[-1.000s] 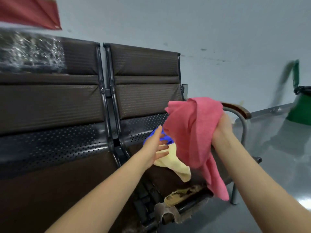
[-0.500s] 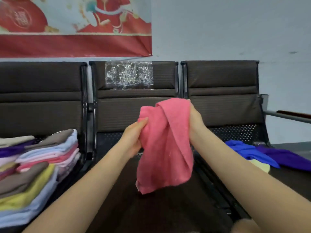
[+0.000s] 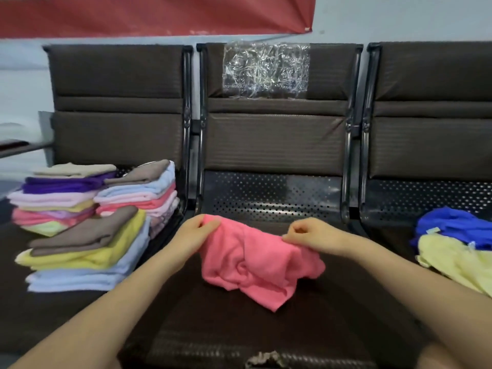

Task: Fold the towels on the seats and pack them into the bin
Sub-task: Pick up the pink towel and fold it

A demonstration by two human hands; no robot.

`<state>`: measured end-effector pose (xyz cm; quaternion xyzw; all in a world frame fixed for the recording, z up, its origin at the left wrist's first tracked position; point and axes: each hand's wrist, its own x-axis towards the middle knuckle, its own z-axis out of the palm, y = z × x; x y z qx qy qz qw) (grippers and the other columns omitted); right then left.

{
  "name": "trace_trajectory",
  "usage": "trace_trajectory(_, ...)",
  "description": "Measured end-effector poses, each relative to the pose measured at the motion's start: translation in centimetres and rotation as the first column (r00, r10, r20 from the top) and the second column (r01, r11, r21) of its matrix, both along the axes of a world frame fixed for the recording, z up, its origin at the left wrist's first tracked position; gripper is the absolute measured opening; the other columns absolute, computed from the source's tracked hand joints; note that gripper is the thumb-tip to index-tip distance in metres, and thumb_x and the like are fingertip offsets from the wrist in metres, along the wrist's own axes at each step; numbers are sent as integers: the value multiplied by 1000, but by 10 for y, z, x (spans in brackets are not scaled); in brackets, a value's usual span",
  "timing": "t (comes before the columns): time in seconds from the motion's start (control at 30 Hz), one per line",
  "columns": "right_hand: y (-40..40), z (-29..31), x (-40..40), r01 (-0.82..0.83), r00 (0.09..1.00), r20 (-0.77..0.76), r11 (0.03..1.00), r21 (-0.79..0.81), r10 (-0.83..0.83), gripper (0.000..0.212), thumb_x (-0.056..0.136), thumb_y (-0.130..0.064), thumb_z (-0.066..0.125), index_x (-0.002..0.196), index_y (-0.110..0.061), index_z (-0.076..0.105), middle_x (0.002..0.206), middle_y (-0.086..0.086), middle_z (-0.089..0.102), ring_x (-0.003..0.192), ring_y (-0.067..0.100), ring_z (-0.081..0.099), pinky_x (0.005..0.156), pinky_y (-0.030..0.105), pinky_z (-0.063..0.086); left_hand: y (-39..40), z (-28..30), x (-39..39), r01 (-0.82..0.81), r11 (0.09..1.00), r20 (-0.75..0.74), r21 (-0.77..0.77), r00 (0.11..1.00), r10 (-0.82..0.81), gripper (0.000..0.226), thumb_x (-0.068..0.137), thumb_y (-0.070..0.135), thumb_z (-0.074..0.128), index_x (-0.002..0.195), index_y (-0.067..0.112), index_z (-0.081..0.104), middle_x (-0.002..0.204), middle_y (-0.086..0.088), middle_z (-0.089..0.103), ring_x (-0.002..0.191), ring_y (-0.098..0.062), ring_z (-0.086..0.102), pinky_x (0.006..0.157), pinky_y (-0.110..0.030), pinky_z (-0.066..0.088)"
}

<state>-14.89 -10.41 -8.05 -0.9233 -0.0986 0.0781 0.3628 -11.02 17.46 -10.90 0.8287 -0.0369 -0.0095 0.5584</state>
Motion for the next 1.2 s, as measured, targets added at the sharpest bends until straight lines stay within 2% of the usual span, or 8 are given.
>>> trace_trajectory(0.17,-10,-15,-3,-232,869,-491,928,-290,64,16,90,-23,60,76,-19,57,77,5,56,75,18,56,66,27,48,29,-16,7,-17,1000,-240,13,971,20,11,100,26,47,97,25,58,90,-2,60,71,-11,53,61,-23,43)
trace_trajectory(0.33,32,-27,9,56,993,112,991,-120,-43,15,90,-36,61,96,-24,68,98,-8,69,92,10,63,86,29,51,50,-30,4,-108,993,-392,39,913,115,17,99,24,49,106,10,56,87,-9,59,71,-17,54,64,-23,45)
trace_trajectory(0.47,83,-44,12,15,999,-32,991,-135,-20,58,85,-52,64,129,-14,57,128,-3,60,112,12,57,94,25,45,51,-37,2,-38,992,-358,122,930,79,21,99,19,48,84,14,62,82,-8,61,63,-13,52,59,-19,43)
trace_trajectory(0.63,88,-41,5,-32,995,-94,995,92,41,14,91,-27,63,86,-14,66,85,-5,57,83,10,50,76,27,46,39,-38,-8,65,976,-283,207,959,-4,23,99,25,48,85,20,66,80,-1,64,64,-10,52,60,-18,44)
trace_trajectory(0.77,76,2,-4,220,972,-226,593,775,-64,15,94,-11,53,94,-5,67,86,11,66,86,24,60,82,35,48,17,-28,-16,55,997,-350,57,936,-32,35,99,43,41,110,16,61,106,-8,65,84,-15,60,67,-23,47)
trace_trajectory(0.9,51,55,-17,290,953,-303,218,932,28,33,98,-19,42,94,-1,70,93,15,71,89,24,69,85,37,54,-16,-19,-27,40,980,-459,-197,879,-128,57,97,56,31,128,14,53,126,-12,57,115,-26,56,86,-35,51)
trace_trajectory(1.07,29,79,-30,234,972,-230,154,960,-41,32,93,-25,46,111,-3,62,99,12,68,100,24,65,91,39,53,-53,-13,-35,133,857,-475,-497,785,-398,60,91,68,29,117,24,61,111,-1,67,102,-17,61,81,-34,52)
trace_trajectory(1.2,11,79,-30,249,966,-234,160,955,-110,26,86,-20,53,105,-4,63,91,10,65,94,25,61,94,39,46,-75,-5,-29,193,783,-336,-591,824,-456,36,95,35,54,123,16,63,116,-5,69,103,-16,65,85,-28,52)
